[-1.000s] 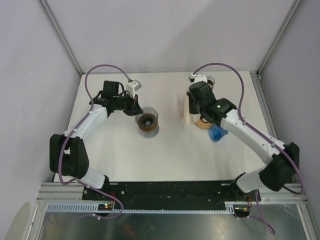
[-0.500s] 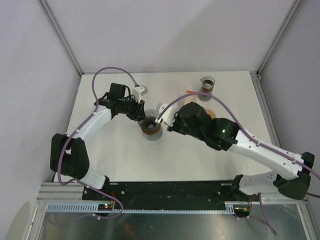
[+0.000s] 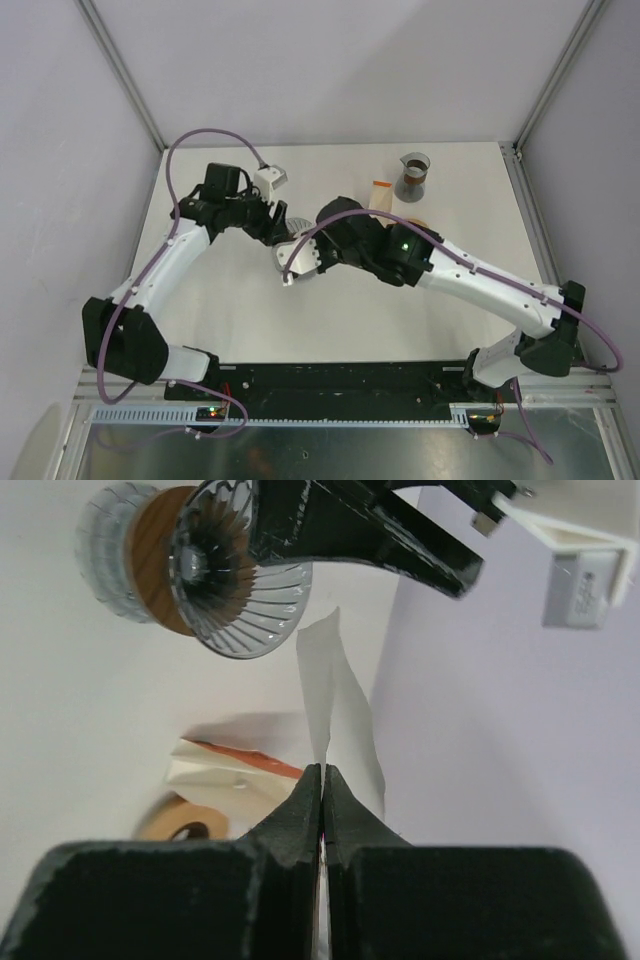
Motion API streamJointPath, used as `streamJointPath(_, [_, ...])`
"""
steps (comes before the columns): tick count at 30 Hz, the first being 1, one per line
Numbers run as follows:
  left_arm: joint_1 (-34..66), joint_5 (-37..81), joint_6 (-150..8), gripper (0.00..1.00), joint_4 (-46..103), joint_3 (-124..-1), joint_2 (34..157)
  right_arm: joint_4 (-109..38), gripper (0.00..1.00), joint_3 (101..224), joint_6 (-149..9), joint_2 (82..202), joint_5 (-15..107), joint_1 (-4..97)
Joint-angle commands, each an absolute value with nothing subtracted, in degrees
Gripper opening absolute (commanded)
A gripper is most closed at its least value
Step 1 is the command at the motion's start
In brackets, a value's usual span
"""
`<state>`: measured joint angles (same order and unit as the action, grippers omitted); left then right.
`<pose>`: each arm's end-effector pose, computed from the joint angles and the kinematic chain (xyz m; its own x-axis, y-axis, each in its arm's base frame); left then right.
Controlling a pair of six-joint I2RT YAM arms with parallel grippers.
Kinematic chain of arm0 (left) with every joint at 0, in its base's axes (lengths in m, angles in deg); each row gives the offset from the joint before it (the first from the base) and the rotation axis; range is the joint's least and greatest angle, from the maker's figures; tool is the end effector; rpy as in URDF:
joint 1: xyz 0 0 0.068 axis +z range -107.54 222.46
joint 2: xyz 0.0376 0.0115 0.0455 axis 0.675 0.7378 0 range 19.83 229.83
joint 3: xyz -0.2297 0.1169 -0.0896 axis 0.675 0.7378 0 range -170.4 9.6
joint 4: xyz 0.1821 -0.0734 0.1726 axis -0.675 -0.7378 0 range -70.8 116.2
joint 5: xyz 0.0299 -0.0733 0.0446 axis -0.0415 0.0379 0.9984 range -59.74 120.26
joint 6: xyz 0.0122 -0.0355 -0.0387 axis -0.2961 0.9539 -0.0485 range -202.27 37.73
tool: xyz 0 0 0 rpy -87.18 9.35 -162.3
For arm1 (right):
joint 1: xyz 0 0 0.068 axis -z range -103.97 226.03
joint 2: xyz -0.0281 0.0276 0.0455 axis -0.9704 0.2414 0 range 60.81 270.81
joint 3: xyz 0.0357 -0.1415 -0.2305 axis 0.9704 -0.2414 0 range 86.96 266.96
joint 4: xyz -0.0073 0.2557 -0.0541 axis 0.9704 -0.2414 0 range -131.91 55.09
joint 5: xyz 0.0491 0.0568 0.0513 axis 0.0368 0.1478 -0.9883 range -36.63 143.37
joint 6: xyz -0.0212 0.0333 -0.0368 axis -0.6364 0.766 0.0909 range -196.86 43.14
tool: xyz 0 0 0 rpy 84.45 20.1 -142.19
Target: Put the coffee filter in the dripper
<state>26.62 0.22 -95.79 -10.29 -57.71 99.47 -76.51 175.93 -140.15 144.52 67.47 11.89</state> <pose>0.2775 -0.0973 0.3007 -0.5747 0.3735 -0.7281 0.7073 0.6742 -0.2125 0.1461 0.2814 0.3938 0.5869 -0.7754 -0.2331 -0.5846 -0.2067 -0.7845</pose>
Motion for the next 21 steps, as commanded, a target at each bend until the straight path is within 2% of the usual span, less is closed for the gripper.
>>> streamJointPath(1, [27.7,-0.2,-95.1,0.72,-10.4,-61.4,96.3,-81.6,0.00,183.9,-151.1,149.2,68.2,11.9])
streamJointPath(8, [32.9,-3.3,-93.4,0.73,-10.7,-63.1,94.5,-81.7,0.00,187.1,-162.9,152.6,63.3,12.2])
streamJointPath(14, [33.6,-6.5,-95.3,0.80,-12.2,-64.5,89.9,-84.1,0.00,191.5,-166.5,157.7,62.4,13.3])
streamJointPath(21, [31.4,-12.2,-94.3,0.86,-16.2,-71.1,88.9,-77.1,0.00,186.0,-169.2,156.7,63.7,12.9])
